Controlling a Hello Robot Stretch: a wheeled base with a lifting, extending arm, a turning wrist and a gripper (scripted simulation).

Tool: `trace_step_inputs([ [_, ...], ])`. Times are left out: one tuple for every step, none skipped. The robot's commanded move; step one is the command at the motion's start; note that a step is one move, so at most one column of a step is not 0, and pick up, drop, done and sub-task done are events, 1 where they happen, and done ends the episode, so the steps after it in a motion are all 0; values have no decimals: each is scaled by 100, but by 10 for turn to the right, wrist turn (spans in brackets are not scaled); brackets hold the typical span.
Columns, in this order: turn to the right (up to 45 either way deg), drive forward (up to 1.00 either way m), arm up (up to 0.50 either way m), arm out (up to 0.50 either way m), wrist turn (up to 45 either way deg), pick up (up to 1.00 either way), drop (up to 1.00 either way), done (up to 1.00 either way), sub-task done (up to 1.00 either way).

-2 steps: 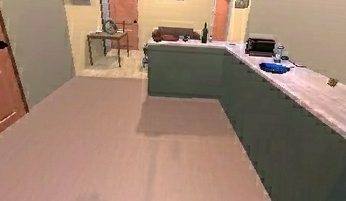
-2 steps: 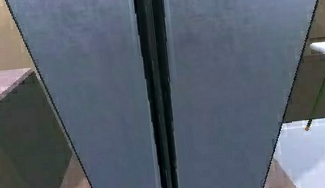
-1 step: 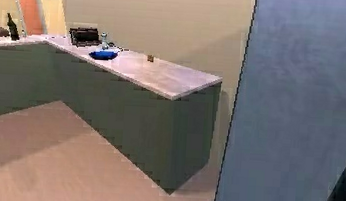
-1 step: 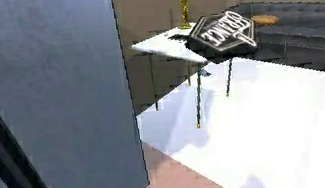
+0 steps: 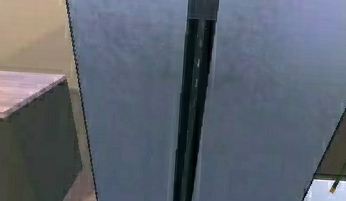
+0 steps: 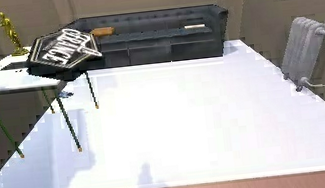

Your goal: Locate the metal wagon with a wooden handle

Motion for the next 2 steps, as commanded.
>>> trace_step_inputs([
  [0,30,0,0,0,0,0,0,0],
  [-450,0,0,0,0,0,0,0,0],
])
